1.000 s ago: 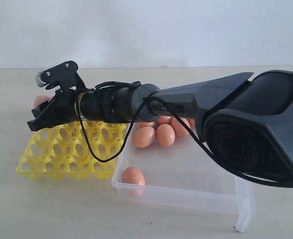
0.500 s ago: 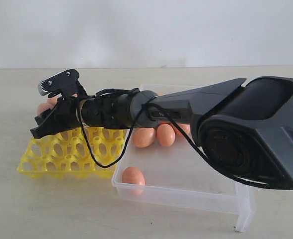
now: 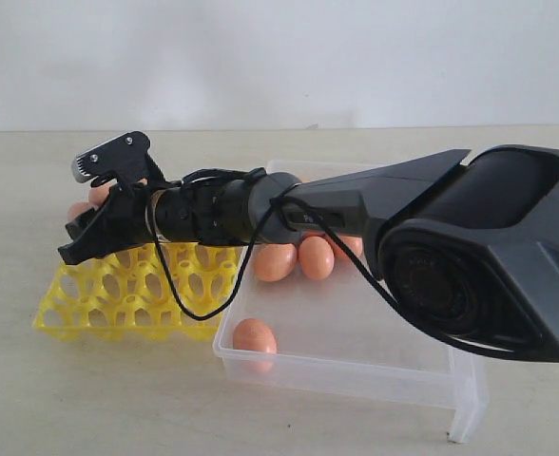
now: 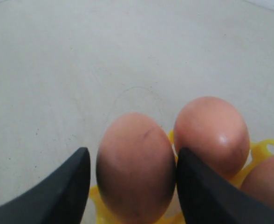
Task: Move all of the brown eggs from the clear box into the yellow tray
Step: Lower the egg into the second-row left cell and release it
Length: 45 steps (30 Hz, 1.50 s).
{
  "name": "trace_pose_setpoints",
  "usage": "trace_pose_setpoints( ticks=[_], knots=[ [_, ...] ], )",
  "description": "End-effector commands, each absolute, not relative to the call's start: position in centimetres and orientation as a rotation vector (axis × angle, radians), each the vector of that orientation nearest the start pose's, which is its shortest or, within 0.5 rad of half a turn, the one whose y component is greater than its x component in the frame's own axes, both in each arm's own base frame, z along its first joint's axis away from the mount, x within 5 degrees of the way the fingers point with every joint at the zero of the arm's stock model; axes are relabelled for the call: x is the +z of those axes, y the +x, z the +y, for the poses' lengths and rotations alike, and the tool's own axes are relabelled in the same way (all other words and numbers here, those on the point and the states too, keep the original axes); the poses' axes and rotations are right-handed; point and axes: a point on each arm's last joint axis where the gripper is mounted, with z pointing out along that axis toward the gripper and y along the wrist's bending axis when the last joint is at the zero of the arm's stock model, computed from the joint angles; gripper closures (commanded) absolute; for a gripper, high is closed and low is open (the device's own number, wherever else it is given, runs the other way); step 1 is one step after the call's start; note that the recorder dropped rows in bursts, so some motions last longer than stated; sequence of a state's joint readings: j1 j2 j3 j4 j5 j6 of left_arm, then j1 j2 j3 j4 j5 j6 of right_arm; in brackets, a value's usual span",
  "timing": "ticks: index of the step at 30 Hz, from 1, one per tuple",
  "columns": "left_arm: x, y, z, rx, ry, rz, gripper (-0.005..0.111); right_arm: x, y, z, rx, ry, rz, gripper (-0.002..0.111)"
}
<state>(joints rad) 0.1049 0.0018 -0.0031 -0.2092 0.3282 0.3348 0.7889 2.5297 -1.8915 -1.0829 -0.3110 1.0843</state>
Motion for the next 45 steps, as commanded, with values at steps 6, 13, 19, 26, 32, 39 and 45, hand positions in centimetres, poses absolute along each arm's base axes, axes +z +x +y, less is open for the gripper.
trace_pose_setpoints(
  ticks=[6,13,19,26,32,39,45],
  knots=[
    [18.5,5.4,0.0,0.107,0.061,1.791,0.111,11.5,37.9,41.3,0.772,-0.927,1.806,0.054],
    [18.5,5.4,0.0,0.107,0.061,1.791,0.111,14.0,38.3,40.8,0.683,-0.895,1.801,0.054],
    [18.5,5.4,0.0,0.107,0.061,1.791,0.111,15.1,38.3,40.8,0.686,-0.889,1.782,0.054],
    [18.5,5.4,0.0,0.107,0.061,1.791,0.111,15.2,38.4,40.7,0.694,-0.841,1.815,0.067],
    [18.5,5.4,0.0,0.107,0.061,1.791,0.111,16.9,38.4,40.5,0.693,-0.804,1.808,0.108],
    [18.5,5.4,0.0,0.107,0.061,1.791,0.111,21.5,38.1,38.8,0.353,-0.667,1.885,0.109],
    [18.5,5.4,0.0,0.107,0.061,1.791,0.111,26.0,33.0,40.7,0.075,-0.885,1.766,0.109]
  ],
)
